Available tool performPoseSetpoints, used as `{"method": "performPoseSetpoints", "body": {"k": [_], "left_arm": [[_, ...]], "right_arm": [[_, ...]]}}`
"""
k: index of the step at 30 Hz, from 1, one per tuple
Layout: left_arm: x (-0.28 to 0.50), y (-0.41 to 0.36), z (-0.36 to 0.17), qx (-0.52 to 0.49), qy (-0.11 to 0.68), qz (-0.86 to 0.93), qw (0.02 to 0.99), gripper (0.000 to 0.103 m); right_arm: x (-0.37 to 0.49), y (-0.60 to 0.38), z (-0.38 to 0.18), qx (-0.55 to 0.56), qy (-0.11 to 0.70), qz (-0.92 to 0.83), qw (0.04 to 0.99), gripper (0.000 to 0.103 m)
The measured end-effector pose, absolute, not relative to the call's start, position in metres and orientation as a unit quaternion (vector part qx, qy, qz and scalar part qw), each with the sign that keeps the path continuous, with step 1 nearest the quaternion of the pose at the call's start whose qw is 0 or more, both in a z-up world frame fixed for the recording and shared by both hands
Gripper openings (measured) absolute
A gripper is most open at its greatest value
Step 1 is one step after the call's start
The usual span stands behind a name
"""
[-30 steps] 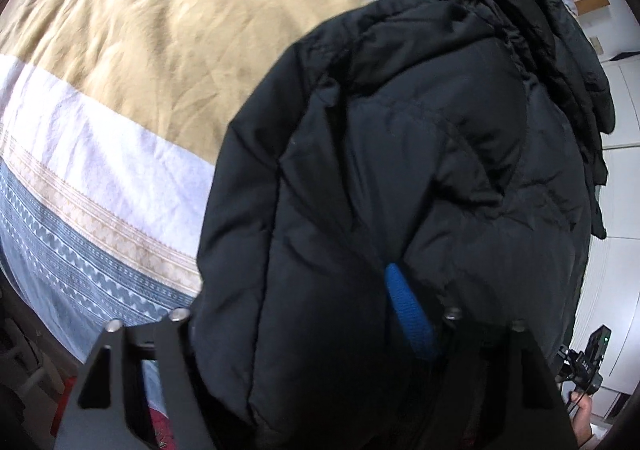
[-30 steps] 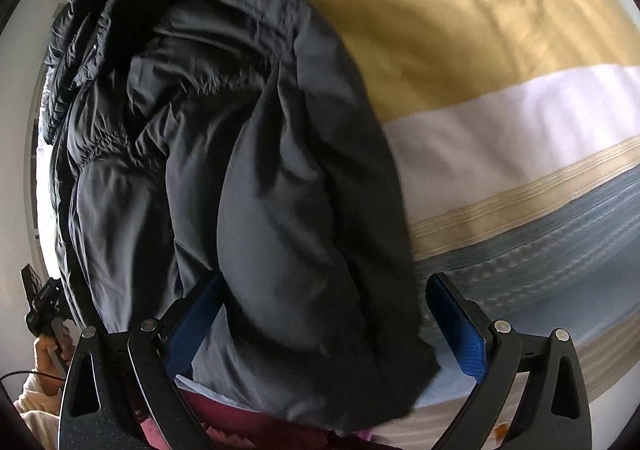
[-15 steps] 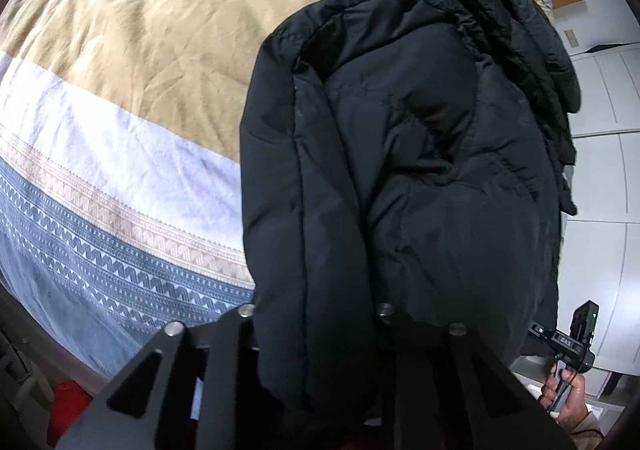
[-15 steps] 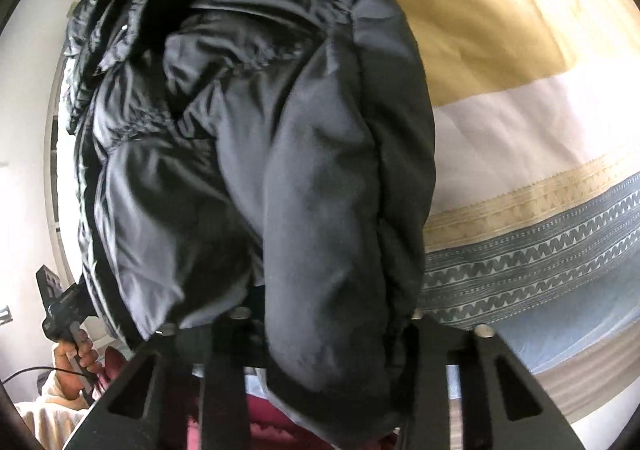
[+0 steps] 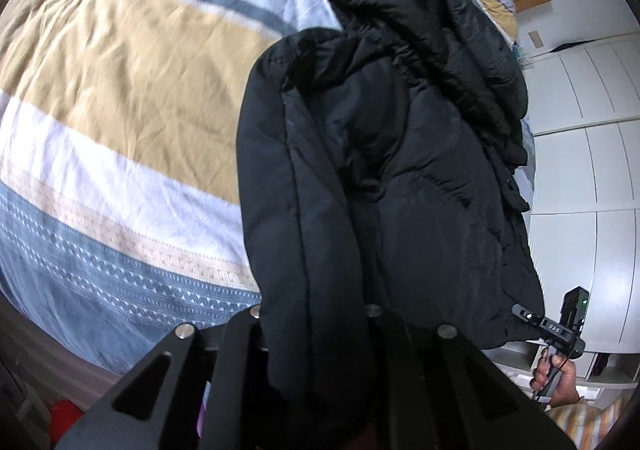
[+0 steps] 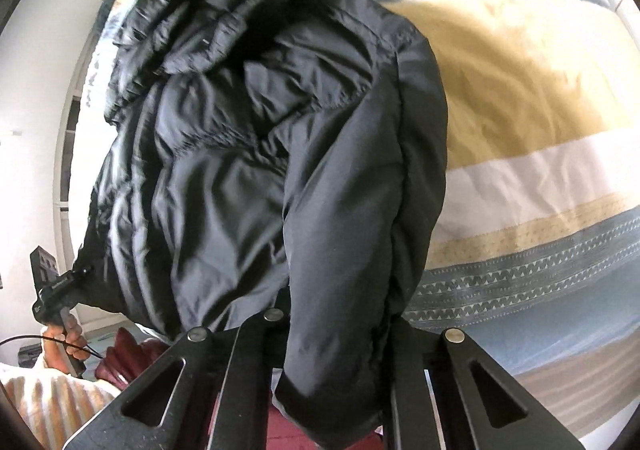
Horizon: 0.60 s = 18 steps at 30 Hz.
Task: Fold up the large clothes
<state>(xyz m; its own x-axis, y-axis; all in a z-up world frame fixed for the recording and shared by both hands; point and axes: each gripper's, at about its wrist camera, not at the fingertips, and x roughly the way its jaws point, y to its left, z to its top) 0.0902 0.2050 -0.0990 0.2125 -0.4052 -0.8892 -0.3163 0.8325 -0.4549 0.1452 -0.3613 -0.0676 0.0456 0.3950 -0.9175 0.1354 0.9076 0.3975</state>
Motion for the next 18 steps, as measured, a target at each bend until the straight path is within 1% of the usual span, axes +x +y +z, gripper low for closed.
{"method": "performPoseSetpoints", "body": {"k": [4,9,18], "left_arm": [[0.096,0.216,-0.086,-0.271,0.619,-0.037,0.737,0.012],[0.121,0.219,-0.073,-0.292,0.587,-0.034,0.755,0.012],[0.157,0.227,-0.036,-0.321,0.537,-0.053,0.778,0.011]], "right_arm": [[0.155,-0.376,-0.051,0.19,0.668,0.1,0.713,0.01],[0.168,-0.387,-0.02,0.191,0.64,0.1,0.737,0.01],[0.198,-0.395,0.016,0.208,0.603,0.105,0.763,0.01]]}}
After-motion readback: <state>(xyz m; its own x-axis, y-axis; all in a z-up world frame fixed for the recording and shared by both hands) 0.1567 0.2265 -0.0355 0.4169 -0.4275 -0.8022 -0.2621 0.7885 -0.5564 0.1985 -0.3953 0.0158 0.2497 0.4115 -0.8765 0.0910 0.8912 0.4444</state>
